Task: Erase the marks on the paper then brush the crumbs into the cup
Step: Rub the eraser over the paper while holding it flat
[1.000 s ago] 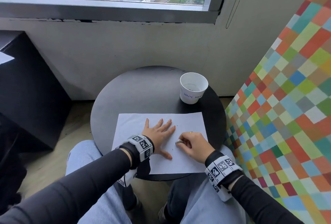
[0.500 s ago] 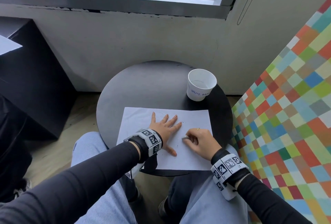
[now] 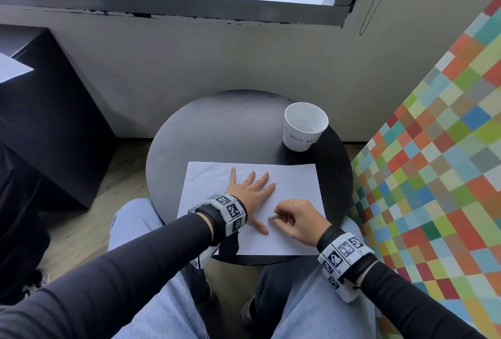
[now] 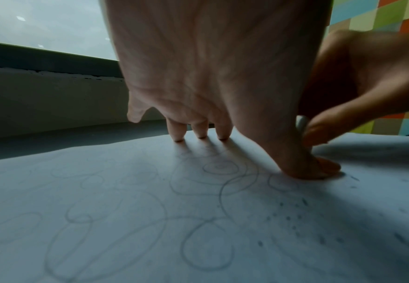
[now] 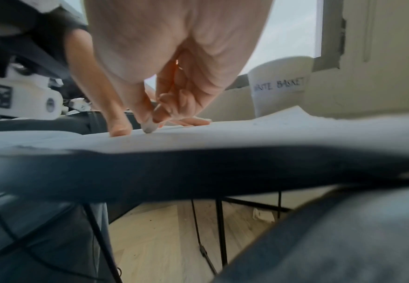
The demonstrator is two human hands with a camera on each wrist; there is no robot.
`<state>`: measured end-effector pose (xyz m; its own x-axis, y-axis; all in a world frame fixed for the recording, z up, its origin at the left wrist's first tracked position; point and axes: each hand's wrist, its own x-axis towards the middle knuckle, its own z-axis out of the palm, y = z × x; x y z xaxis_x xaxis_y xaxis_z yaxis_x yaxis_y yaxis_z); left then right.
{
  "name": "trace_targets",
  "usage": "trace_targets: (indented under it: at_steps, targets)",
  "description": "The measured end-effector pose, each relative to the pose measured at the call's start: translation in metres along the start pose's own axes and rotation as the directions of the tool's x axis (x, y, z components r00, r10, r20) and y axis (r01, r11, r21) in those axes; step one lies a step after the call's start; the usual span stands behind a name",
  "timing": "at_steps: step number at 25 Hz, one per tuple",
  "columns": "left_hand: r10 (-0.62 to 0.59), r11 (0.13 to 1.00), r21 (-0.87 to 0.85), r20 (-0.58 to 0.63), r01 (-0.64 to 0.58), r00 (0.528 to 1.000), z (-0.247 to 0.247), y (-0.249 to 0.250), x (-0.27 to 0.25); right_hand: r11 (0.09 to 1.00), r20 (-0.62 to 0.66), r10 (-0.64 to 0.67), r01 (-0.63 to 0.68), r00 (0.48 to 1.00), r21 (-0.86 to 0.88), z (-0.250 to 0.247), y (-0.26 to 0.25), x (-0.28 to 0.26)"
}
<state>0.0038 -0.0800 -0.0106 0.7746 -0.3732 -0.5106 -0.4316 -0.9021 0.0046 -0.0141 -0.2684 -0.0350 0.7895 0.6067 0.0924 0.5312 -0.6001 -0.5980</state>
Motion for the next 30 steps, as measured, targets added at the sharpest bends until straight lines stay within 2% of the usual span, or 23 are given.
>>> trace_targets:
  at_steps: [3,7,10,11,14,15,18,19,22,23,26,27,30]
  targets:
    - [0.0,1.0,-0.005,0.007,0.0,1.0,0.0,0.0,0.0,0.994,-0.134,0.109,-0.111,0.985,-0.007,-0.008,0.011,0.009]
    - [-0.001,1.0,-0.002,0.012,0.001,1.0,-0.001,0.0,0.0,1.0,0.003,-0.018,0.018,1.0,0.009,0.006,-0.004,0.001]
    - [0.003,1.0,-0.012,0.007,-0.003,1.0,-0.001,0.0,0.0,0.994,-0.15,0.102,-0.107,0.983,-0.028,-0.004,0.009,0.011]
    - [0.004,1.0,-0.016,0.01,-0.003,1.0,-0.001,0.0,0.0,0.992,-0.161,0.113,-0.12,0.981,-0.034,-0.004,0.01,0.012]
    - [0.002,1.0,-0.007,0.014,-0.002,1.0,0.0,0.0,0.001,1.0,-0.025,-0.011,0.01,1.0,-0.016,0.007,-0.003,0.006]
    - [0.003,1.0,-0.005,0.012,-0.003,1.0,0.0,0.0,0.001,1.0,-0.019,-0.014,0.013,1.0,-0.015,0.007,-0.002,0.006]
    - [0.011,1.0,-0.015,0.007,-0.011,1.0,0.0,-0.001,0.001,0.995,-0.148,0.088,-0.094,0.985,-0.032,0.001,0.009,0.014]
    - [0.012,1.0,-0.019,0.007,-0.012,1.0,0.0,0.0,0.0,0.996,-0.143,0.083,-0.088,0.986,-0.033,0.002,0.008,0.013]
    - [0.011,1.0,-0.01,0.002,-0.011,1.0,0.0,0.0,-0.001,0.999,0.009,-0.035,0.035,0.999,-0.013,0.01,-0.004,0.005]
    - [0.013,1.0,-0.009,-0.002,-0.013,1.0,0.0,0.0,0.0,1.0,-0.001,-0.023,0.023,1.0,-0.017,0.007,0.0,0.006]
    - [0.011,1.0,-0.013,-0.001,-0.011,1.0,0.0,0.0,0.0,0.995,-0.169,0.087,-0.094,0.982,-0.037,-0.002,0.013,0.014]
    - [0.007,1.0,-0.016,0.003,-0.007,1.0,0.0,0.0,0.0,0.996,-0.156,0.077,-0.084,0.985,-0.037,0.0,0.011,0.013]
    - [0.006,1.0,-0.005,0.002,-0.006,1.0,-0.001,0.001,0.0,0.999,0.011,-0.043,0.044,0.999,-0.031,0.013,-0.004,0.004]
